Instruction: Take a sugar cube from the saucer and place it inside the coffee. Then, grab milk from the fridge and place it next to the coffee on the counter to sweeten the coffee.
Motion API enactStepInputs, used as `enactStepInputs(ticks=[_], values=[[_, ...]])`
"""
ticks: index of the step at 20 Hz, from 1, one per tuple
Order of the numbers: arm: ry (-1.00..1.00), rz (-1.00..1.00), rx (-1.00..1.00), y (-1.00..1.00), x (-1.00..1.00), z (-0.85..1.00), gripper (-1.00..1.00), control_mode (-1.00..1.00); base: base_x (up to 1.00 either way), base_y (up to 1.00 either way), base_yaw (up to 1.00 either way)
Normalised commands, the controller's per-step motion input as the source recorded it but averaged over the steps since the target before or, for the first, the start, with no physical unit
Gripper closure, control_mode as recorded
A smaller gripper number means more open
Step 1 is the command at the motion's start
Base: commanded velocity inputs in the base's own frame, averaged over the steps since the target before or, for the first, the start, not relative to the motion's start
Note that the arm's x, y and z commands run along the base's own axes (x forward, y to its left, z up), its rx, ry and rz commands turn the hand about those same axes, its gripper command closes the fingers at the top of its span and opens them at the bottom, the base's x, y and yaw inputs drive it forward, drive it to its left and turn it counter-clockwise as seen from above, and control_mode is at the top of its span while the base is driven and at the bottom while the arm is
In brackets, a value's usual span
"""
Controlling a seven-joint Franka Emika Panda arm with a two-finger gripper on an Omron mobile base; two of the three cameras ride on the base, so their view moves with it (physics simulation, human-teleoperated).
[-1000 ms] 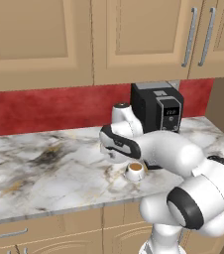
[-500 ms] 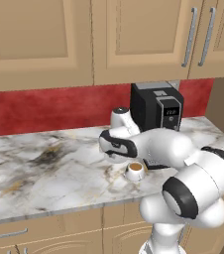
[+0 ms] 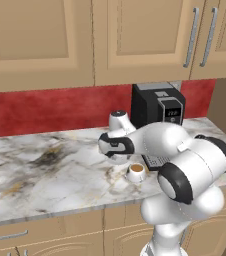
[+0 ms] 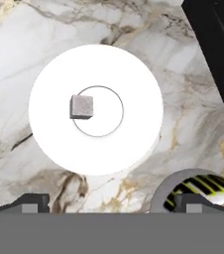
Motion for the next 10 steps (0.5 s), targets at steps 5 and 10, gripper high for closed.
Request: enactStepInputs(ticks=[5,10], values=[[0.0,-0.04,0.0,0.03,0.11,-0.18,-1.0,-1.0,0.0,0.0,0.0],[-0.03,-0.04,0.0,0.01,0.2,-0.13,-1.0,-1.0,0.0,0.0,0.0]])
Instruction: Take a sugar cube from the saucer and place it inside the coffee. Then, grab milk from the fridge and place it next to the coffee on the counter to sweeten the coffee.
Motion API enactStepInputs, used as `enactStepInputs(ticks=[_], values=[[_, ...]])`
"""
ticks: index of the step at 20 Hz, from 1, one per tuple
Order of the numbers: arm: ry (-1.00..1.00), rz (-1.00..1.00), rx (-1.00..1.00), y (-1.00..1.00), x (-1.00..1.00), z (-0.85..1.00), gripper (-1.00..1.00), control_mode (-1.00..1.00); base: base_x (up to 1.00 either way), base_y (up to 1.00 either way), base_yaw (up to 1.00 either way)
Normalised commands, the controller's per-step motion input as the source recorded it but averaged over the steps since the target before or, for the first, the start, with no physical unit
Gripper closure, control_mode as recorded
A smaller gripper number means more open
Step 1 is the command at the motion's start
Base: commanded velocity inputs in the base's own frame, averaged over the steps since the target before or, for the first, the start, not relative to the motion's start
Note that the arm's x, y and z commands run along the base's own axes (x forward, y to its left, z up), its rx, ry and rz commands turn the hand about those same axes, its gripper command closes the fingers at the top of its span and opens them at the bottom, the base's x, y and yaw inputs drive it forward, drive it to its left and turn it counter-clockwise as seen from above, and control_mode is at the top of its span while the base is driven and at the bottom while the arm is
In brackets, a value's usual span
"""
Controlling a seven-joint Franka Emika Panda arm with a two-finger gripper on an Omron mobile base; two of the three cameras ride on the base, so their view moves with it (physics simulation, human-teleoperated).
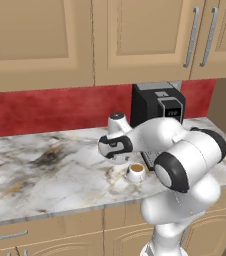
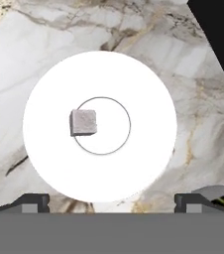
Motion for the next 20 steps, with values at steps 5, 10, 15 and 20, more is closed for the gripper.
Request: enactStepInputs(ticks=[5,10,15,20], values=[[-0.03,-0.04,0.0,0.01,0.23,-0.16,-1.0,-1.0,0.0,0.0,0.0],[-0.01,-0.04,0.0,0.04,0.22,-0.21,-1.0,-1.0,0.0,0.0,0.0],[0.0,-0.01,0.0,0.1,0.13,-0.11,-1.0,-1.0,0.0,0.0,0.0],[0.0,0.0,0.0,0.06,0.1,-0.06,-1.0,-1.0,0.0,0.0,0.0]])
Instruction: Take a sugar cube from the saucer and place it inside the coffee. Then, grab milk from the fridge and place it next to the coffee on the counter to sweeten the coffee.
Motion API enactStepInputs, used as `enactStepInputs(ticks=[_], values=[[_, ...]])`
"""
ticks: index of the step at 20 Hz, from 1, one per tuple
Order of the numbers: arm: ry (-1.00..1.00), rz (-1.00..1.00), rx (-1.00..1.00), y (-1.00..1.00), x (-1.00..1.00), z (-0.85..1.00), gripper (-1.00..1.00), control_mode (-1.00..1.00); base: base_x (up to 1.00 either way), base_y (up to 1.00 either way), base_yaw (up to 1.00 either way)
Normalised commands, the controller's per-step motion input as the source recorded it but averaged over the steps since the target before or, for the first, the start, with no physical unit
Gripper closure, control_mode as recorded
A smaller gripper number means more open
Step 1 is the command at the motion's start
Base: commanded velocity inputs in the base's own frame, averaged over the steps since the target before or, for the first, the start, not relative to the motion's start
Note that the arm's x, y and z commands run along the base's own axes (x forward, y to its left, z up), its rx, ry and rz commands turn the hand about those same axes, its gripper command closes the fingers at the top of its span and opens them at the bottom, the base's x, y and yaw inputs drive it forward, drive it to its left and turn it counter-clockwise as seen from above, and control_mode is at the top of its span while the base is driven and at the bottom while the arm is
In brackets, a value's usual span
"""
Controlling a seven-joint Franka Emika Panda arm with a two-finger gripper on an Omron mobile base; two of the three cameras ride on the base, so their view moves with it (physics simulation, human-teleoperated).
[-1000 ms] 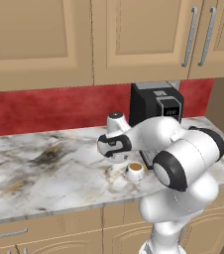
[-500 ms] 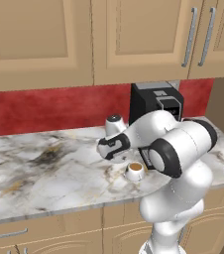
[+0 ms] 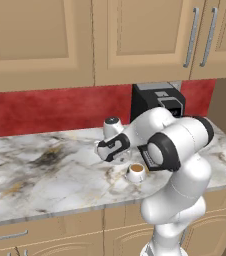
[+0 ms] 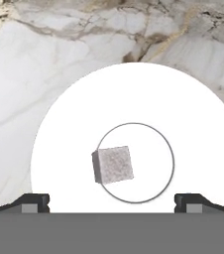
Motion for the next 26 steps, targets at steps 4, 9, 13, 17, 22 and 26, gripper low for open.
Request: enactStepInputs(ticks=[4,9,13,17,22,26], values=[[0.0,-0.01,0.0,0.0,0.13,-0.02,-1.0,-1.0,0.0,0.0,0.0],[0.0,-0.01,0.0,0.0,0.1,-0.03,-1.0,-1.0,0.0,0.0,0.0],[0.0,-0.01,0.0,0.0,0.01,-0.16,-1.0,-1.0,0.0,0.0,0.0],[0.0,0.0,0.0,0.0,0.02,-0.09,-1.0,-1.0,0.0,0.0,0.0],[0.0,0.0,0.0,0.0,0.0,-0.02,-1.0,-1.0,0.0,0.0,0.0],[0.0,0.0,0.0,0.0,0.01,-0.1,1.0,-1.0,0.0,0.0,0.0]])
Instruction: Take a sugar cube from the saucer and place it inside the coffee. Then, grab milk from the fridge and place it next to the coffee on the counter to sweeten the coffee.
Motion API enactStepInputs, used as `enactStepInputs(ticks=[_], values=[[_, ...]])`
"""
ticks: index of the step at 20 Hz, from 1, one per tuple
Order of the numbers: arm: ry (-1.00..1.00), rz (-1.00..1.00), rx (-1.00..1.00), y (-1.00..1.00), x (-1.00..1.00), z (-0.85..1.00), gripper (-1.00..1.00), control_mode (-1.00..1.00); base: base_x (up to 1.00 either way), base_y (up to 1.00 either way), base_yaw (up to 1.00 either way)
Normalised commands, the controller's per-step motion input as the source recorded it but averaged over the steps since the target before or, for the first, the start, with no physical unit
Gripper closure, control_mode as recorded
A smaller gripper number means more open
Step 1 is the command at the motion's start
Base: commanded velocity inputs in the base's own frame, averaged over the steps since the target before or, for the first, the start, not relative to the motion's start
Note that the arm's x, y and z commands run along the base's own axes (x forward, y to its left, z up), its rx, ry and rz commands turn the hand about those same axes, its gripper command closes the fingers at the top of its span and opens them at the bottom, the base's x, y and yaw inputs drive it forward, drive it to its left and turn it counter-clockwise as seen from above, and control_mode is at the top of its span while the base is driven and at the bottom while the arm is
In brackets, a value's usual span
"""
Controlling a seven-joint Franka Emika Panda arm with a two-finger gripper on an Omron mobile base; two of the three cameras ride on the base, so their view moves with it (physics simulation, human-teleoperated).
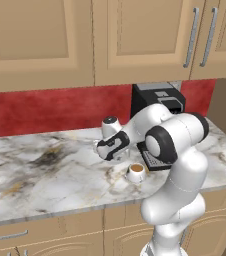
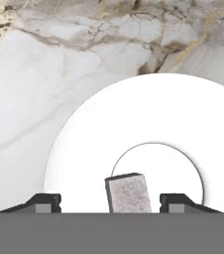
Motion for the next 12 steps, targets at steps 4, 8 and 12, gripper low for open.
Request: enactStepInputs(ticks=[4,8,12], values=[[0.0,0.0,0.0,-0.12,0.0,-0.09,1.0,-1.0,0.0,0.0,0.0],[0.0,0.0,0.0,-0.08,0.0,0.0,1.0,-1.0,0.0,0.0,0.0],[0.0,0.0,0.0,0.0,0.0,0.0,1.0,-1.0,0.0,0.0,0.0]])
